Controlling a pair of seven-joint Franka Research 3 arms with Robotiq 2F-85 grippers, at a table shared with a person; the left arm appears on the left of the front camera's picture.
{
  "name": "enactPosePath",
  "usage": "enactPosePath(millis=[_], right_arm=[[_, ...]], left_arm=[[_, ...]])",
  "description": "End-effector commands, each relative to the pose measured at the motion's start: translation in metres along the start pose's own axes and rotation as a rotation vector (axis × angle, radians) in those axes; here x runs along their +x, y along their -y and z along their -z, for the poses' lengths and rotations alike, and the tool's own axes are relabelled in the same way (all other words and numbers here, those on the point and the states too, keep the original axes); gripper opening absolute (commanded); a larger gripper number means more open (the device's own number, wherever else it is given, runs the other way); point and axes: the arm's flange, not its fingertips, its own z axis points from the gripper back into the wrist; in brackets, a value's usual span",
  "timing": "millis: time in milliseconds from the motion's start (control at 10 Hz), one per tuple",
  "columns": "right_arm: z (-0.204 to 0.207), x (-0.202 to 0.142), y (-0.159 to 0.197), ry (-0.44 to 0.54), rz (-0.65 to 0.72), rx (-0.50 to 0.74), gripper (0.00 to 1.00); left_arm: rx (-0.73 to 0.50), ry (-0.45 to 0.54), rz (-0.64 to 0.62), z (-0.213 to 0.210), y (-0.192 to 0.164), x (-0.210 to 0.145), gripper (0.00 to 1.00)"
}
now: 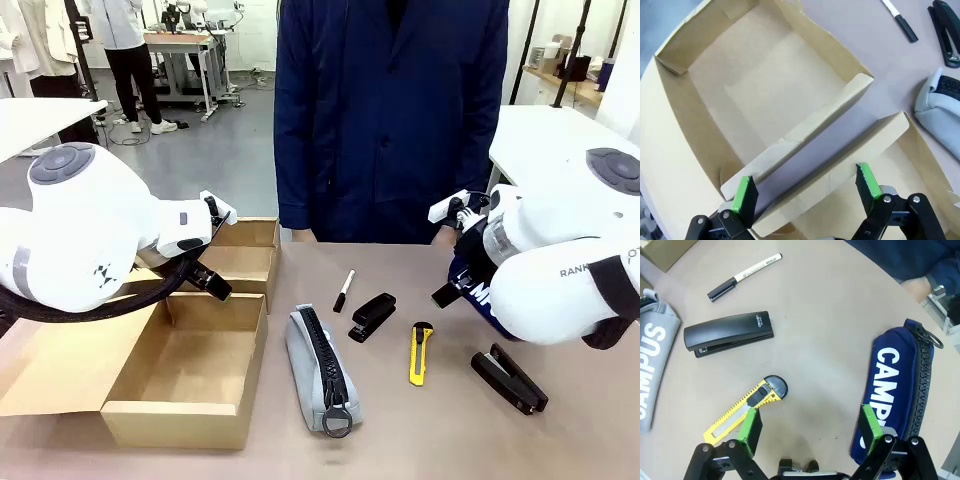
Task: Place items inside the box.
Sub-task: Pick up a Pencil pouch or Stapler and place it inside the Mailer Box closest to the robot.
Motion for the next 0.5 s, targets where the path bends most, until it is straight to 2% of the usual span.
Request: enactPosePath(millis=[0,400], right_arm=[[0.0,0.0,0.0,0.0,0.0,0.0,1.0],[0.0,0.0,0.0,0.0,0.0,0.0,1.0]], left_arm=[[0.0,0.0,0.0,0.0,0.0,0.0,1.0],[0.0,0.0,0.0,0.0,0.0,0.0,1.0]])
